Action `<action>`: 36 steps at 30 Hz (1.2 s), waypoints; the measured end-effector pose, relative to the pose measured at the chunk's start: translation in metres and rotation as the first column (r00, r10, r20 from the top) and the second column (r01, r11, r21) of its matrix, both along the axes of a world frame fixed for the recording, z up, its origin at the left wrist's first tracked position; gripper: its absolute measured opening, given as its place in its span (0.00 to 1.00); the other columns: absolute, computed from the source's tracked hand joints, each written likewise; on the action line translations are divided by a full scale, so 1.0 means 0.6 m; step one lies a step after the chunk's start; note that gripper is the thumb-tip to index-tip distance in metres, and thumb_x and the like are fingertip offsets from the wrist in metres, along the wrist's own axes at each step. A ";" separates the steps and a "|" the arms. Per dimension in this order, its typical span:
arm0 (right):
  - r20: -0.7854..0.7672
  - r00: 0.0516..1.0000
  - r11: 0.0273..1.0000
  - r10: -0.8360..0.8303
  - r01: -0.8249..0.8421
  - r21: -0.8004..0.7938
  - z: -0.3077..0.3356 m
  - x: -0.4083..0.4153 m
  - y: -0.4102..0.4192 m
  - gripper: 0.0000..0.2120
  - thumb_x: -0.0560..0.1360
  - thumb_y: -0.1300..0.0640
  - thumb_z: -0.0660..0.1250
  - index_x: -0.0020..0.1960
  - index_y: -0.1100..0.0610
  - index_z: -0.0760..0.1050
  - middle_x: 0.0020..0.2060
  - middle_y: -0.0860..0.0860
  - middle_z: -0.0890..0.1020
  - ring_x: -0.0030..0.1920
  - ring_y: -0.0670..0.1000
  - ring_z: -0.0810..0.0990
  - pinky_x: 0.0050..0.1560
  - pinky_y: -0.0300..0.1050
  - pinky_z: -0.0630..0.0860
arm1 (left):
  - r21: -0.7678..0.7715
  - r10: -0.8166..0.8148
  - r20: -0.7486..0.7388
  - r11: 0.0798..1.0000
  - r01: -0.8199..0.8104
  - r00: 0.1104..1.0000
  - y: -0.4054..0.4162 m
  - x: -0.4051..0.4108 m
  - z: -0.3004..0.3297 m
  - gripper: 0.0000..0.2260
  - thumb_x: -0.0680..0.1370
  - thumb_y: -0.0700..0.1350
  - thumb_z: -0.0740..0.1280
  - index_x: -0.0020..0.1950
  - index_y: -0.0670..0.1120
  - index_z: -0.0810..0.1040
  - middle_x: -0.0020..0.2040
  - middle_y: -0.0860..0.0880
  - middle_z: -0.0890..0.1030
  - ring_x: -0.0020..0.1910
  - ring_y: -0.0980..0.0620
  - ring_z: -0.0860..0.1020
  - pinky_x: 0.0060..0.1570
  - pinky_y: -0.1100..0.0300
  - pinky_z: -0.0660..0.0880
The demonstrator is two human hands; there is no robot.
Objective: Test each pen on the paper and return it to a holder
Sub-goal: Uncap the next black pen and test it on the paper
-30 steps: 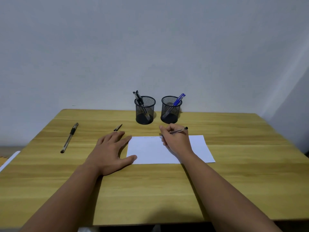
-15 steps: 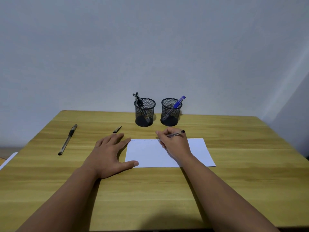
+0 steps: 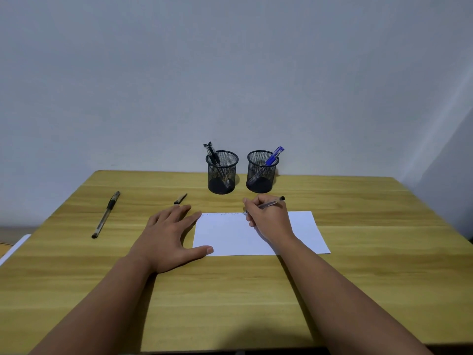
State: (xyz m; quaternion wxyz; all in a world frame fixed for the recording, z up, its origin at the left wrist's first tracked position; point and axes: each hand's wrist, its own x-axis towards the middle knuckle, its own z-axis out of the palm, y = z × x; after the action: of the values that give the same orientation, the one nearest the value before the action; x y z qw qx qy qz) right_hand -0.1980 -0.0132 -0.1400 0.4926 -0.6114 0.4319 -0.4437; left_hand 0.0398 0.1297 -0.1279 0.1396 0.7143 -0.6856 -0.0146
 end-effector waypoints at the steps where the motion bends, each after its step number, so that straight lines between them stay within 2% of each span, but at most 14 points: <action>1: -0.002 1.000 1.000 0.006 -0.006 -0.001 0.001 0.000 0.001 0.17 0.76 0.48 0.75 0.34 0.58 0.79 0.30 0.58 0.83 0.31 0.52 0.81 0.35 0.48 0.78 | -0.003 0.001 -0.001 1.000 -0.001 1.000 0.000 0.000 0.000 0.46 0.65 0.84 0.53 0.79 0.65 0.60 0.81 0.58 0.58 0.81 0.55 0.52 0.78 0.50 0.52; 5: 0.006 1.000 0.999 -0.015 0.015 0.029 0.004 -0.002 0.001 0.17 0.80 0.54 0.74 0.35 0.60 0.78 0.32 0.63 0.83 0.30 0.54 0.80 0.36 0.48 0.76 | -0.009 0.000 0.003 1.000 0.000 1.000 -0.001 -0.001 -0.001 0.46 0.64 0.85 0.53 0.79 0.65 0.60 0.81 0.58 0.59 0.81 0.55 0.52 0.78 0.51 0.52; 9: -0.002 0.999 0.998 -0.033 0.033 0.046 0.006 -0.003 0.003 0.18 0.81 0.57 0.72 0.37 0.65 0.75 0.29 0.58 0.81 0.30 0.53 0.79 0.34 0.48 0.75 | -0.014 -0.004 0.001 1.000 0.004 1.000 -0.002 0.000 -0.001 0.46 0.65 0.85 0.52 0.79 0.65 0.61 0.81 0.58 0.59 0.81 0.55 0.53 0.78 0.50 0.52; 13: -0.025 0.998 0.998 -0.055 0.056 0.030 0.010 -0.002 0.006 0.19 0.82 0.57 0.72 0.34 0.62 0.74 0.29 0.59 0.80 0.29 0.52 0.79 0.32 0.46 0.74 | -0.014 -0.007 0.005 1.000 0.007 1.000 -0.002 0.001 0.000 0.46 0.65 0.85 0.52 0.79 0.65 0.60 0.81 0.58 0.59 0.81 0.55 0.53 0.78 0.50 0.52; 16: -0.002 0.998 0.997 -0.066 0.066 0.039 0.010 -0.003 0.006 0.19 0.82 0.58 0.71 0.35 0.64 0.73 0.30 0.63 0.79 0.29 0.51 0.79 0.32 0.46 0.76 | -0.012 -0.007 0.002 1.000 0.008 1.000 -0.002 0.000 -0.001 0.46 0.65 0.85 0.53 0.79 0.65 0.60 0.81 0.58 0.59 0.81 0.55 0.53 0.78 0.50 0.52; 19: -0.006 0.998 0.997 -0.067 0.067 0.037 0.010 -0.003 0.006 0.18 0.82 0.57 0.71 0.37 0.66 0.74 0.30 0.63 0.80 0.30 0.51 0.80 0.31 0.44 0.76 | -0.013 -0.005 0.002 1.000 0.005 1.000 -0.001 0.000 0.000 0.46 0.65 0.85 0.53 0.79 0.65 0.60 0.81 0.58 0.59 0.81 0.55 0.53 0.78 0.50 0.52; 23: -0.009 0.997 0.997 -0.076 0.076 0.027 0.006 -0.004 0.003 0.18 0.81 0.57 0.70 0.38 0.67 0.72 0.34 0.71 0.79 0.30 0.53 0.80 0.32 0.47 0.77 | -0.011 -0.004 -0.002 1.000 0.004 1.000 0.000 0.000 -0.001 0.46 0.64 0.85 0.53 0.79 0.66 0.60 0.81 0.58 0.59 0.81 0.55 0.53 0.78 0.51 0.52; 31: -0.051 0.992 0.993 -0.115 0.115 -0.002 0.003 -0.003 0.002 0.18 0.80 0.55 0.68 0.38 0.65 0.70 0.33 0.69 0.78 0.31 0.56 0.80 0.34 0.51 0.78 | -0.013 -0.004 -0.005 1.000 0.003 1.000 0.000 0.000 0.000 0.46 0.64 0.85 0.52 0.79 0.65 0.60 0.81 0.58 0.59 0.81 0.55 0.52 0.78 0.51 0.52; 34: -0.071 0.989 0.992 -0.126 0.127 -0.003 0.002 -0.005 0.002 0.18 0.81 0.55 0.68 0.38 0.64 0.69 0.29 0.61 0.76 0.32 0.56 0.79 0.34 0.51 0.79 | -0.005 -0.004 0.003 1.000 0.004 1.000 0.000 0.000 0.000 0.46 0.64 0.85 0.52 0.79 0.65 0.60 0.81 0.58 0.58 0.81 0.56 0.52 0.78 0.51 0.52; 36: -0.070 0.990 0.992 -0.124 0.123 -0.008 0.003 -0.005 0.003 0.18 0.81 0.55 0.68 0.38 0.64 0.68 0.30 0.60 0.74 0.32 0.56 0.78 0.34 0.50 0.79 | -0.007 -0.002 0.001 1.000 0.002 1.000 0.000 0.000 -0.001 0.46 0.64 0.85 0.52 0.79 0.65 0.60 0.81 0.58 0.59 0.81 0.55 0.52 0.78 0.50 0.52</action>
State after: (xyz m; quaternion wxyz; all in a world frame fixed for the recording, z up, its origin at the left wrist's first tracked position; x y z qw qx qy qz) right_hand -0.2007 -0.0116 -0.1381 0.4475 -0.5997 0.4851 -0.4525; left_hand 0.0400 0.1299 -0.1284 0.1418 0.7130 -0.6866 -0.0121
